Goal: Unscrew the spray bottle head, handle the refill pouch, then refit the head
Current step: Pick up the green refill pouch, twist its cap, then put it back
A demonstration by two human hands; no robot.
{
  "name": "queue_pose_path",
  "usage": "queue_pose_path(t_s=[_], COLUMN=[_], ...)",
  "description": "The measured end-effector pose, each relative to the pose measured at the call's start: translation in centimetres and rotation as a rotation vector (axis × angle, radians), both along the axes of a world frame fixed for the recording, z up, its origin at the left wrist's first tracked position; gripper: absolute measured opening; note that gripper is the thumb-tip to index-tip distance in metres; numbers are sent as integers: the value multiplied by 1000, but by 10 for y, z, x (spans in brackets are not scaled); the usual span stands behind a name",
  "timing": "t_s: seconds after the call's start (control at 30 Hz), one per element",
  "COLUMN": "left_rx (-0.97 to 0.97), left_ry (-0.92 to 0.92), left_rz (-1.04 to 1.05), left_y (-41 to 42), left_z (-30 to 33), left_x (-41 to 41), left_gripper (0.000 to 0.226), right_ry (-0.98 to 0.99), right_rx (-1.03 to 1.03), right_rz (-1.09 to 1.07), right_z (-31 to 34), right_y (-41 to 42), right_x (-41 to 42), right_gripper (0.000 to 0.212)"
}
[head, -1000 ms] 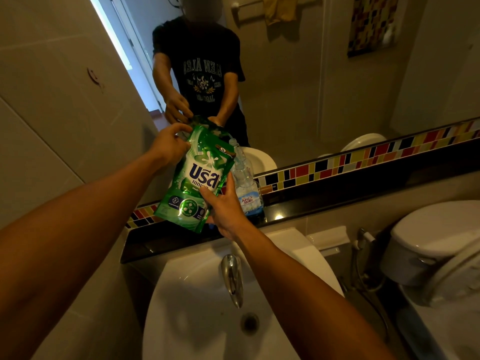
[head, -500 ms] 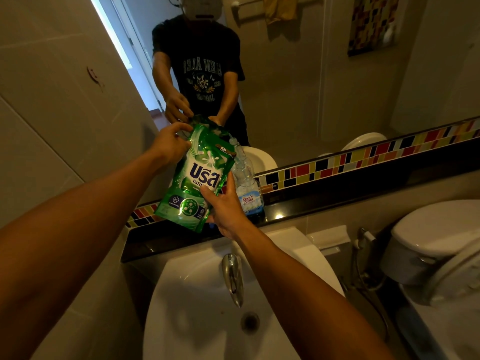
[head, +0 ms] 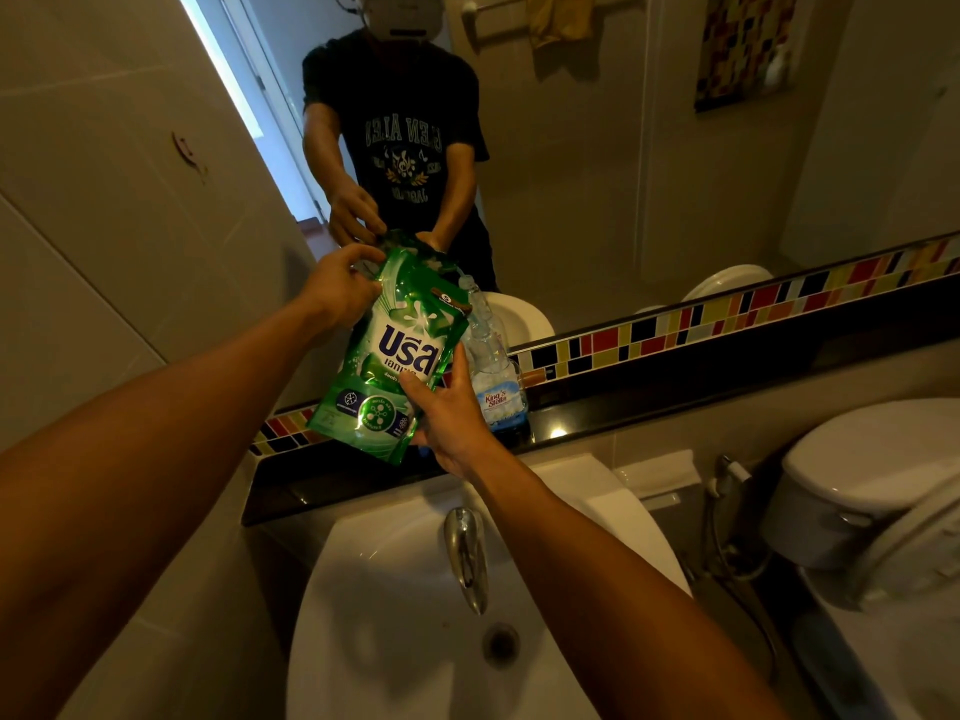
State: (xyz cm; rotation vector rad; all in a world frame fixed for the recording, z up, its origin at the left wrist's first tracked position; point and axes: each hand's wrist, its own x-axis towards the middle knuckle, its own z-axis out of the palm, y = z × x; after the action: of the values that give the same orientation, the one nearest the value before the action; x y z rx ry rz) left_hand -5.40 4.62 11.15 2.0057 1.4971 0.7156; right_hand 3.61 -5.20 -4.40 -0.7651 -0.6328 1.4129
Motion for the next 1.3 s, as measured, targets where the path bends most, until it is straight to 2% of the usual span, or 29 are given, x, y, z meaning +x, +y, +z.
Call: queue_pose_path(t_s=[1.07,1.3], left_rx=[-1,10], left_ry=[-6,-117], left_rz=[-8,59], left_y=[-2,-5], left_z=[2,-24], left_x=[0,-3], left_gripper=[41,40], right_ry=[-29,-106], right_rx=[-4,-1], right_rz=[2,-37], right_z=[1,-11], right_y=[-2,0], right_x=[-1,9], right_gripper=[78,88])
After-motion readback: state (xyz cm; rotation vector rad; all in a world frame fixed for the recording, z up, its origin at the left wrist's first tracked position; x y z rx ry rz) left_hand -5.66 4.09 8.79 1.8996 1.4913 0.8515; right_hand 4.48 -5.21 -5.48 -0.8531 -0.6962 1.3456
